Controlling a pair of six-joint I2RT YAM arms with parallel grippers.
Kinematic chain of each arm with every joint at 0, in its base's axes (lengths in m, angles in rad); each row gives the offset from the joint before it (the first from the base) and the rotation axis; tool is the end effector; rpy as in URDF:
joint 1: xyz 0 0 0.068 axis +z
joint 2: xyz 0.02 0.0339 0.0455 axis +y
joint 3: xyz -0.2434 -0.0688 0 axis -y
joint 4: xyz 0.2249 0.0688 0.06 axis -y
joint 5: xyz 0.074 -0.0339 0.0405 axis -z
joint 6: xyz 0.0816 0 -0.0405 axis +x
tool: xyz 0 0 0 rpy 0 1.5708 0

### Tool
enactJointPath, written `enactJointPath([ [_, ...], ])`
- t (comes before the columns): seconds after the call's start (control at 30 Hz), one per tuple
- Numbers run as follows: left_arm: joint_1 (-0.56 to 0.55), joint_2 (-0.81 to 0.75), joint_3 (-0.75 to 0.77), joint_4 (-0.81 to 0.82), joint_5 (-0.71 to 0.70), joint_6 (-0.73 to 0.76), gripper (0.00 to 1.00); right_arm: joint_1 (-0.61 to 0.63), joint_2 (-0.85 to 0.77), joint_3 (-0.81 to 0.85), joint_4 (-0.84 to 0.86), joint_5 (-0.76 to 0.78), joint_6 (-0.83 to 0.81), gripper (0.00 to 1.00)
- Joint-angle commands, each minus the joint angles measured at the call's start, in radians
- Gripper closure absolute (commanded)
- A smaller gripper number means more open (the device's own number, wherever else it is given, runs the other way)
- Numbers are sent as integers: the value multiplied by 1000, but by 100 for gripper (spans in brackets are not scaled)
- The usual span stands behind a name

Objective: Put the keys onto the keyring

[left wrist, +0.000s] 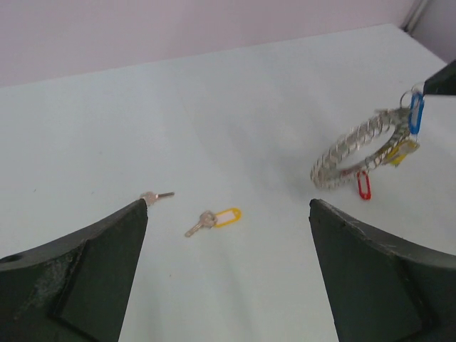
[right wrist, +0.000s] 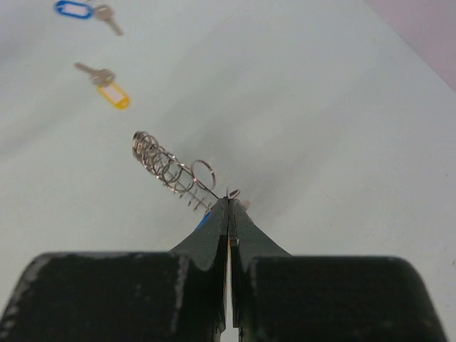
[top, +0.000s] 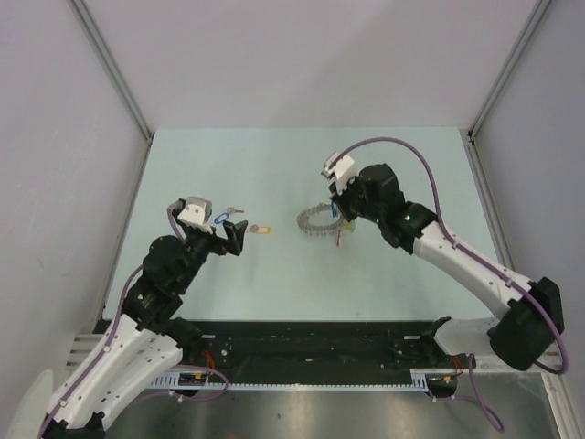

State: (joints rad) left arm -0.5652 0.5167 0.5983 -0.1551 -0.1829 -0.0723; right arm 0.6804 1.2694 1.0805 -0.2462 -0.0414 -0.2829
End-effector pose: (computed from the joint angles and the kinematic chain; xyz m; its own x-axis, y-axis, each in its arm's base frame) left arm 0.1612 -0.0847 0.3005 -0.0888 -0.0278 -0.9957 0.3680 0.9280 -0.0587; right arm 0.2474 0.2045 0.2971 -0.1310 -0.4648 -0.8756 -0.7231 0.6491 -0.2364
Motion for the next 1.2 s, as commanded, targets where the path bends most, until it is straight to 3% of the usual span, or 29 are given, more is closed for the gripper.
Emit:
enactJointPath([
  [0.0,68,-3,31,-24,-55,-43,0,-151,131,156,120,11,68,100],
  [0.17,192,-4,24,-17,22,-104,0,-268,297,286,234,9,79,100],
  [0.4,209,-55,18,-15,-10,-95,0,-321,447,311,317,-3,100,100],
  [0.87,211,-173,-15,28,-35,-63,0,-263,394,-85,389,-172,336,100],
  [1.0,211,-224,-34,46,-49,-61,0,-254,312,-137,398,-167,401,72],
  [1.03,212,-233,-40,46,-61,-61,0,-254,294,-146,397,-163,412,56],
  [1.07,211,-254,-43,46,-70,-60,0,-255,279,-152,395,-163,419,47],
  [1.17,211,-293,-55,37,-105,-60,0,-255,187,-178,383,-161,438,33],
])
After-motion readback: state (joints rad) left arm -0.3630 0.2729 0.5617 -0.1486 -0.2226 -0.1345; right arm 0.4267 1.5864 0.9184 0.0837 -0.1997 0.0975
